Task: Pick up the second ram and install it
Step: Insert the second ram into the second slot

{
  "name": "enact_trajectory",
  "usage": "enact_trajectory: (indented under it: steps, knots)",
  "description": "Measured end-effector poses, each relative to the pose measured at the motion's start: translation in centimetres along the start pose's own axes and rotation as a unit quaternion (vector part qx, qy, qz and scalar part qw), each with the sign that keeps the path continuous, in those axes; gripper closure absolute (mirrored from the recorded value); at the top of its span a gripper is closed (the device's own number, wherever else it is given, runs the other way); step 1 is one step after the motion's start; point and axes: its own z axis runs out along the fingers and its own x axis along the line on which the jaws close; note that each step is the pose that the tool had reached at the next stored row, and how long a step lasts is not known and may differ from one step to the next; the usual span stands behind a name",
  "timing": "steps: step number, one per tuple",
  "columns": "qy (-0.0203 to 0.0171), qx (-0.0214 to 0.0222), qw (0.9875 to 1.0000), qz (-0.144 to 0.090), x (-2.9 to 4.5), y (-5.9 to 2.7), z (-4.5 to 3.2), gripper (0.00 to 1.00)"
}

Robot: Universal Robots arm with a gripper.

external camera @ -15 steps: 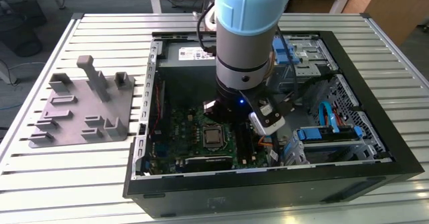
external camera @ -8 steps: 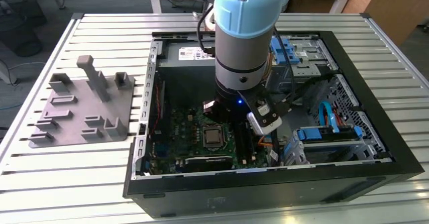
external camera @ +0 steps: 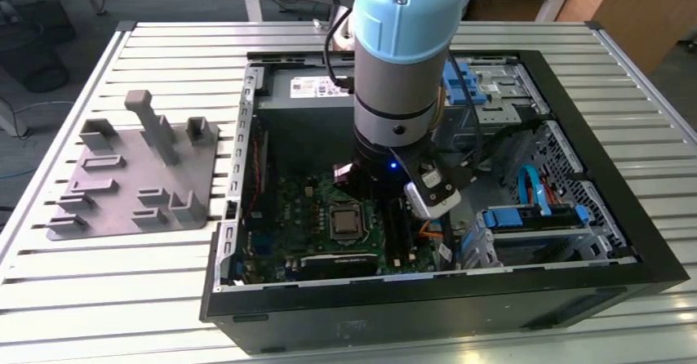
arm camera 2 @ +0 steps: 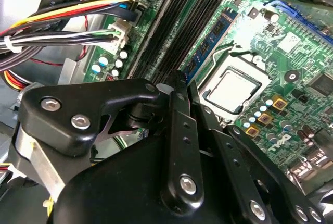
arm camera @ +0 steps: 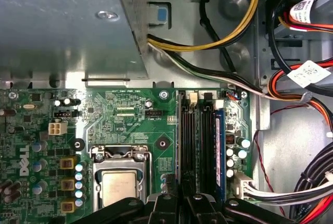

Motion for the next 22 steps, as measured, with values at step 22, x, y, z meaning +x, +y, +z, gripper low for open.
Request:
enact_trajectory:
  steps: [22]
  knots:
    - [0.0,0.0,1.0,0.0,-0.56,0.02,0.34,0.86]
